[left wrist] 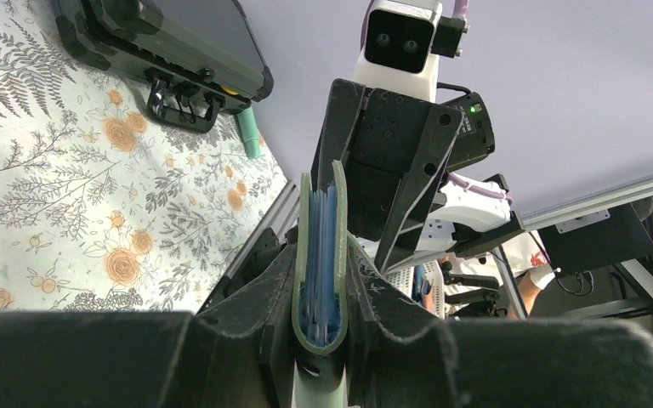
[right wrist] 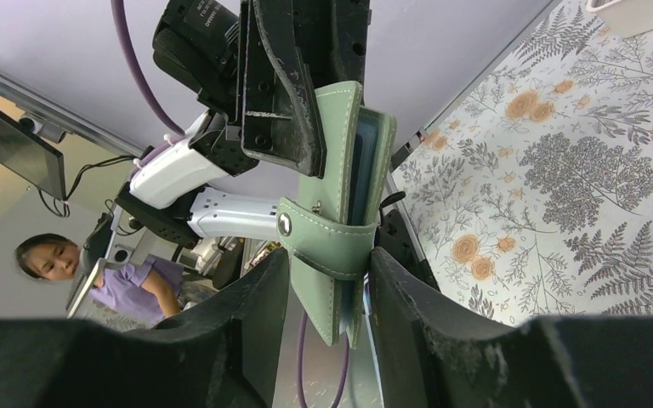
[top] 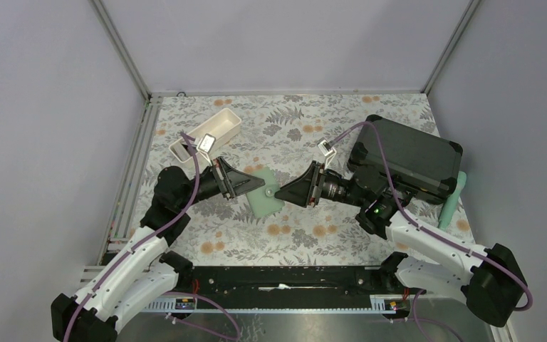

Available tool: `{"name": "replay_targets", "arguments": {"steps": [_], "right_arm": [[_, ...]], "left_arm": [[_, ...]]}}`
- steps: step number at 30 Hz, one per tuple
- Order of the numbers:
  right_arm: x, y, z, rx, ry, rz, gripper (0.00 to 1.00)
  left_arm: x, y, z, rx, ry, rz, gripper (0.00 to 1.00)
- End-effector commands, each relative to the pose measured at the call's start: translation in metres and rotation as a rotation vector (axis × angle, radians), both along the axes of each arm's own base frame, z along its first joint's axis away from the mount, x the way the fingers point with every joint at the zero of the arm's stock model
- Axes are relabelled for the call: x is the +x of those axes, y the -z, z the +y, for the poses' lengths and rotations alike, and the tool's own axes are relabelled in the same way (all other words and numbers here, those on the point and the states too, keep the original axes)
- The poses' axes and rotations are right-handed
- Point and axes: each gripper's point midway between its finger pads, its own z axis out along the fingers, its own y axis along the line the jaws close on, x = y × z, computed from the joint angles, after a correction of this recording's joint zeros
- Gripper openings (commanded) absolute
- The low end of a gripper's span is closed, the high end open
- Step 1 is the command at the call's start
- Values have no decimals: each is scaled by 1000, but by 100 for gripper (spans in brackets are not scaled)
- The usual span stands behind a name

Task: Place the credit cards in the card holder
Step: Close the card holder at the center of the board.

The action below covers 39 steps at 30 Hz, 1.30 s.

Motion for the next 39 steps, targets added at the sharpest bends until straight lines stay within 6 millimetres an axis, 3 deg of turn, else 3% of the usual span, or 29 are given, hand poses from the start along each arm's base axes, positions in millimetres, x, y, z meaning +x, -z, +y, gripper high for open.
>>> {"name": "replay_targets", "arguments": {"steps": [1,12,22,39], "right_arm": [[4,-20,1,53,13,-42,45],[6,-17,5,48,0,-15,43],[6,-21,4,69,8,6,48],[9,-12,11,54,-11,56,43]], "left_arm": [[2,-24,2,-26,-17,-82,0],[1,-19,3,-1,-14,-87,0],[-3,-21,3,-2,-3,-99,0],[-7,-22,3,-2,11,-110,0]]}}
